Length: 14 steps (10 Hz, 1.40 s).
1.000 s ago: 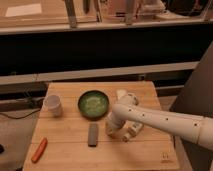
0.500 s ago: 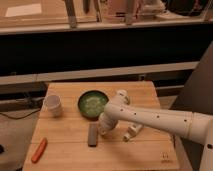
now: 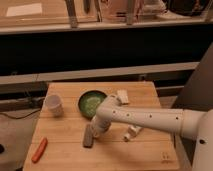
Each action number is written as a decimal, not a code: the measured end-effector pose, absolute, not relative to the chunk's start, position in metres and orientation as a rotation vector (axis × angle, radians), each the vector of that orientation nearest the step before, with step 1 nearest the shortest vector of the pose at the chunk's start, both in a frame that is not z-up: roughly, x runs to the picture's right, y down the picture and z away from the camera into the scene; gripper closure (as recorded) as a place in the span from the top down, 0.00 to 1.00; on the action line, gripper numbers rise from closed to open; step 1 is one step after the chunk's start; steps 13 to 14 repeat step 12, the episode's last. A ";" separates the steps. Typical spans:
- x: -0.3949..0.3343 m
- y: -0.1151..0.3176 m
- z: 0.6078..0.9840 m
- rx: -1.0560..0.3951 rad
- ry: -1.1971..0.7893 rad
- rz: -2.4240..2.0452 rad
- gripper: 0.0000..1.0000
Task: Push the eraser across the table
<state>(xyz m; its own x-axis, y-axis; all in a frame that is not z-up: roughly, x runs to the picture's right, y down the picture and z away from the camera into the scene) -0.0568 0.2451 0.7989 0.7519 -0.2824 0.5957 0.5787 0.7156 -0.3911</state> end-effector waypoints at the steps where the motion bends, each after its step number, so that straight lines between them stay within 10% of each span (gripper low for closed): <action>1: -0.063 0.245 0.799 -0.602 -0.543 -0.512 0.00; 14: -0.109 0.248 0.790 -0.567 -0.613 -0.574 0.00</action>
